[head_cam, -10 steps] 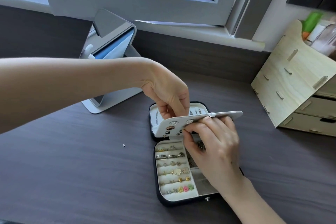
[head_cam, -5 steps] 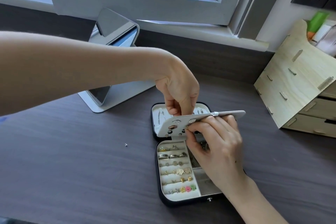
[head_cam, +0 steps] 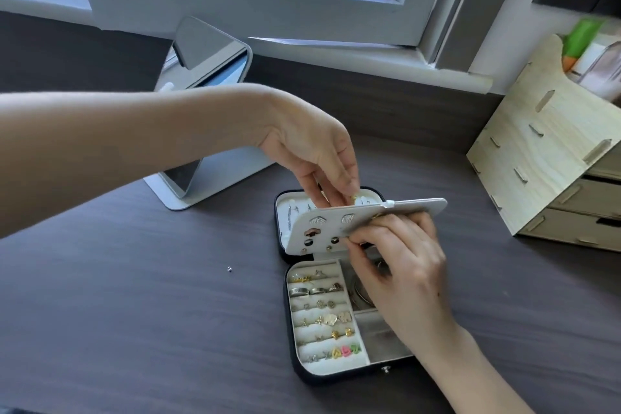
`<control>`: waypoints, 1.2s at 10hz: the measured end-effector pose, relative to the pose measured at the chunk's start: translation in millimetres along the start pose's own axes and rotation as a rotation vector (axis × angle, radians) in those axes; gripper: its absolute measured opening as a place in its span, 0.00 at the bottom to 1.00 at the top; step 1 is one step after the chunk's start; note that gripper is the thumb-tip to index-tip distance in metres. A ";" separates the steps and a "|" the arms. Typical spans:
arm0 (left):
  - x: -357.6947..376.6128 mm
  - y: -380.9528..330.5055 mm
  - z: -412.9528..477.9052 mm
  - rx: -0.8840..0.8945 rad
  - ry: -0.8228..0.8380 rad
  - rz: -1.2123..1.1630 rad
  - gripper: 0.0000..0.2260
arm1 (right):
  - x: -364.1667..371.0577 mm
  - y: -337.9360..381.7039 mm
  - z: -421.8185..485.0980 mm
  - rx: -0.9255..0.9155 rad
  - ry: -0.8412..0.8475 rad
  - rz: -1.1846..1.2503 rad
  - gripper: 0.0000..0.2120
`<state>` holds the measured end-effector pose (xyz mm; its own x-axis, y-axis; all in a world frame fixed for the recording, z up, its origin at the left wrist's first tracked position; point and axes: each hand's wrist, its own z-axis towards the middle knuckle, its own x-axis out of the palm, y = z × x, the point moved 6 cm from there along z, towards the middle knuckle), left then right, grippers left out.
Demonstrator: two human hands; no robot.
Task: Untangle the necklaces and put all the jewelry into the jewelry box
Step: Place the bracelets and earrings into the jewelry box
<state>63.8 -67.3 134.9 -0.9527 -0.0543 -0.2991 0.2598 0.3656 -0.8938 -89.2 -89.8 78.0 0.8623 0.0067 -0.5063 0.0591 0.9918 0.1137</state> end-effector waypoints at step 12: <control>-17.4 33.4 -21.4 0.184 -0.402 0.007 0.05 | 36.3 32.3 28.5 -0.201 0.366 -0.338 0.11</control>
<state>85.6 -34.3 117.4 -0.8229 -0.4232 -0.3790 0.3245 0.1974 -0.9251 -41.6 -61.2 87.7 0.5782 -0.3083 -0.7554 0.1746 0.9512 -0.2545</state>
